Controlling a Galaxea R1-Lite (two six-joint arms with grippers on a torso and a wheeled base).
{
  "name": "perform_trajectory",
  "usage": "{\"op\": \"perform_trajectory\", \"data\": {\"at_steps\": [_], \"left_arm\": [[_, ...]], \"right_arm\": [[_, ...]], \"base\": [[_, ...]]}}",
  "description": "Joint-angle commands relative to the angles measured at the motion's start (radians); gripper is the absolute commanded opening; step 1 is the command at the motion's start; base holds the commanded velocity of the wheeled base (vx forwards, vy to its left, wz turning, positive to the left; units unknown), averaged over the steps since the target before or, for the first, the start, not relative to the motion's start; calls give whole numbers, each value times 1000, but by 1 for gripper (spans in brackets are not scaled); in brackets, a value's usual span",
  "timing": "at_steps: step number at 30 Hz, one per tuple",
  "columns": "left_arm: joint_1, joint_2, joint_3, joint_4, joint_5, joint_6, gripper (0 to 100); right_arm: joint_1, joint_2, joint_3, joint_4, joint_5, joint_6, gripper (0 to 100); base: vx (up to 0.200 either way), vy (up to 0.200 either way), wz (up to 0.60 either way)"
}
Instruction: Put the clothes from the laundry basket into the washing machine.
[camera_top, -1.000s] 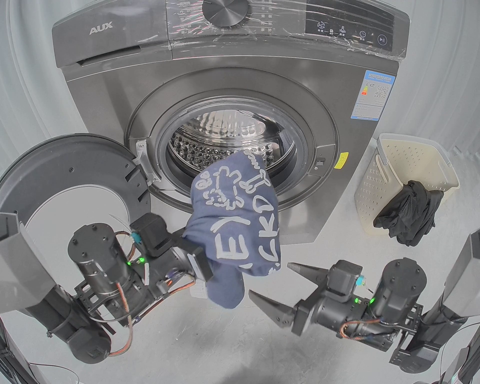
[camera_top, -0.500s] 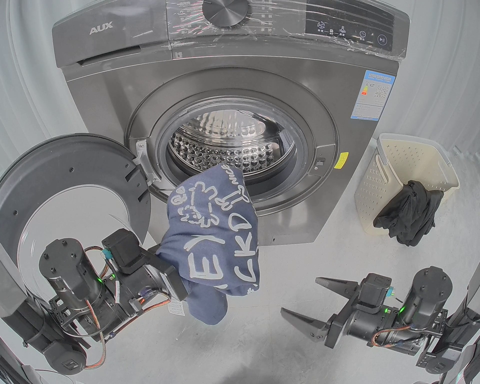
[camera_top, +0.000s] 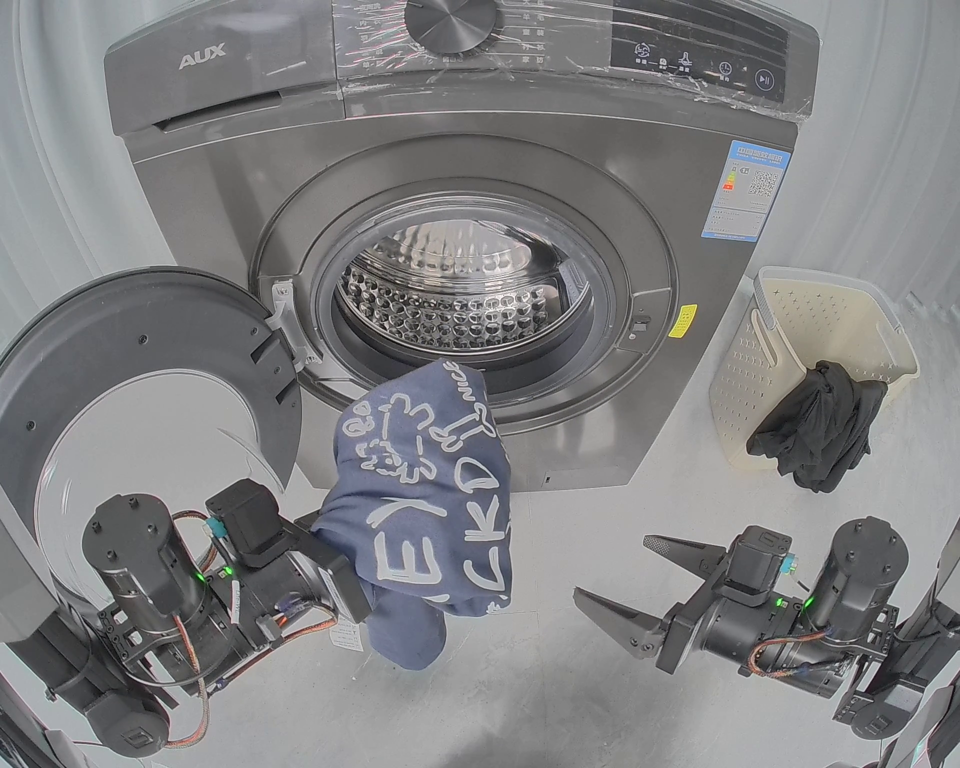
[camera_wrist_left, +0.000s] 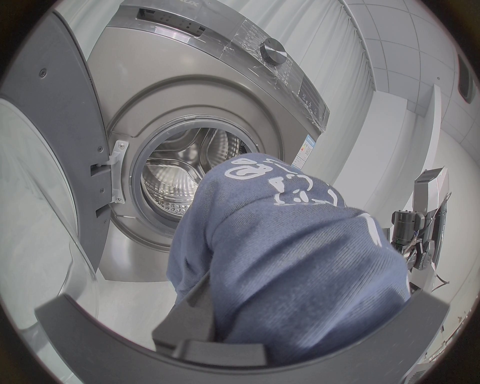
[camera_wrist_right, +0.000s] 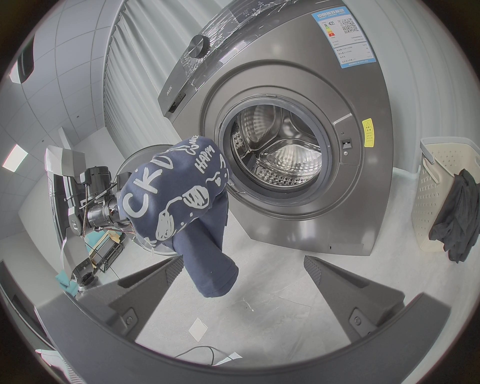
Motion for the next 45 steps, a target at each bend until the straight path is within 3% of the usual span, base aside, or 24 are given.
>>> {"op": "perform_trajectory", "data": {"at_steps": [1,9,15,22,31,39,45], "left_arm": [[-3,6,5,-2,-1,-1,0],[-3,18,11,-2,3,19,0],[-4,27,12,-3,5,19,0],[-26,41,18,-3,5,20,0],[-57,49,49,-3,5,65,0],[-55,58,38,-3,7,65,0],[-50,82,37,-5,5,65,0]], "right_arm": [[-1,9,-2,0,1,1,100],[-13,9,-12,0,3,3,100],[-15,10,-15,0,1,3,100],[-18,10,-13,0,3,3,100],[-23,4,-15,0,1,1,100],[-15,4,-12,0,1,3,100],[-15,6,-12,0,1,3,100]], "base": [[0,0,0],[150,0,0],[0,0,0],[171,0,0],[22,0,0],[200,0,0],[0,0,0]]}}
